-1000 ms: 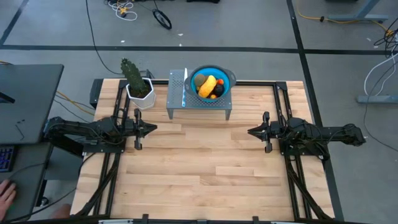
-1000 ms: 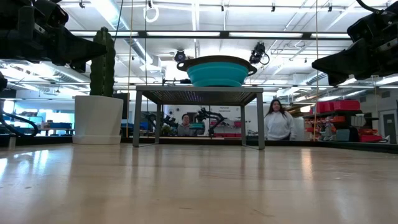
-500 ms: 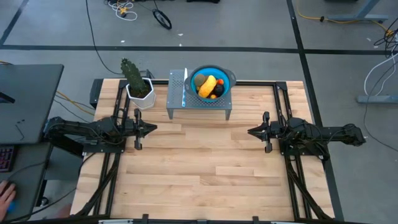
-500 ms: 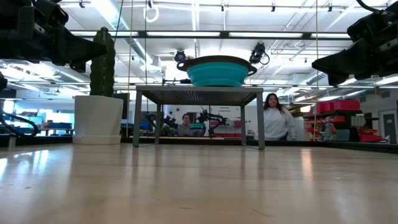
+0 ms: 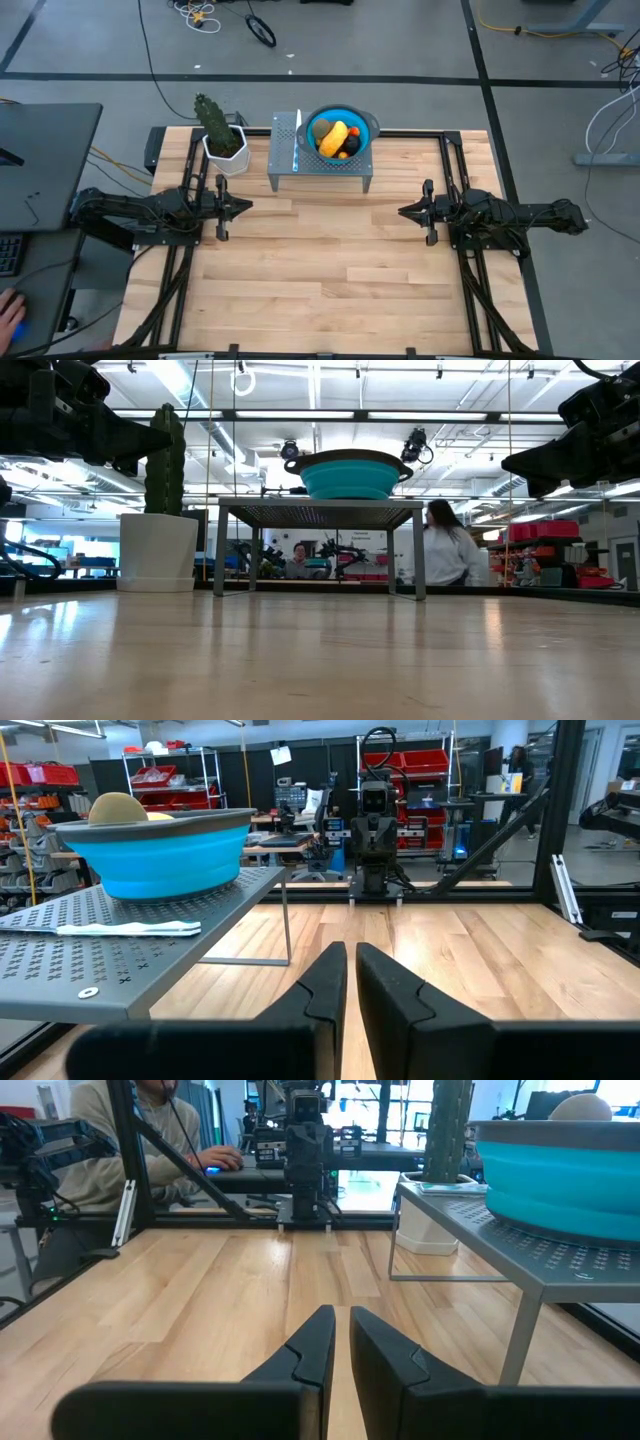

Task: Pick & Place Fruit
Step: Return to Home Position

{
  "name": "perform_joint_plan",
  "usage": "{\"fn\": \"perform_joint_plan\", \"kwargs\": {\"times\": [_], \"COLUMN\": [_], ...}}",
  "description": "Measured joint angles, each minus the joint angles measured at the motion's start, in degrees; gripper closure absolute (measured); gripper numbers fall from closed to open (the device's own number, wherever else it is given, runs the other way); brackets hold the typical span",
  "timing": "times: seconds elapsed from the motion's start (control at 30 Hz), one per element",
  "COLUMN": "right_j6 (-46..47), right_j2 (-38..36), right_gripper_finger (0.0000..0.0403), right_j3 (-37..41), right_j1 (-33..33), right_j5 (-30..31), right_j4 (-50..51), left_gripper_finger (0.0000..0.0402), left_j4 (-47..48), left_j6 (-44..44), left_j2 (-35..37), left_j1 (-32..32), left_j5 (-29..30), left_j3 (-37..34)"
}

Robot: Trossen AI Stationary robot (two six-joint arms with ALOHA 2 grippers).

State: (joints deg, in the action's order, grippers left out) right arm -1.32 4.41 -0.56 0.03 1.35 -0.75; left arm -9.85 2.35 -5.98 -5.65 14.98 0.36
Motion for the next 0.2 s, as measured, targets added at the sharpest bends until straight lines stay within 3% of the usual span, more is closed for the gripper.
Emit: {"fn": "perform_joint_plan", "kwargs": {"times": [0.2], "right_j6": [0.0], "right_j2": [0.0], "right_gripper_finger": [0.0360], "right_j3": [0.0], "right_j1": [0.0], "right_j5": [0.0], "right_j4": [0.0], "left_gripper_finger": [0.0369], "left_j4": [0.0], "left_j6": [0.0], "left_j2": [0.0], "left_j1": [0.0], "left_j5": [0.0], "left_j3": [0.0]}}
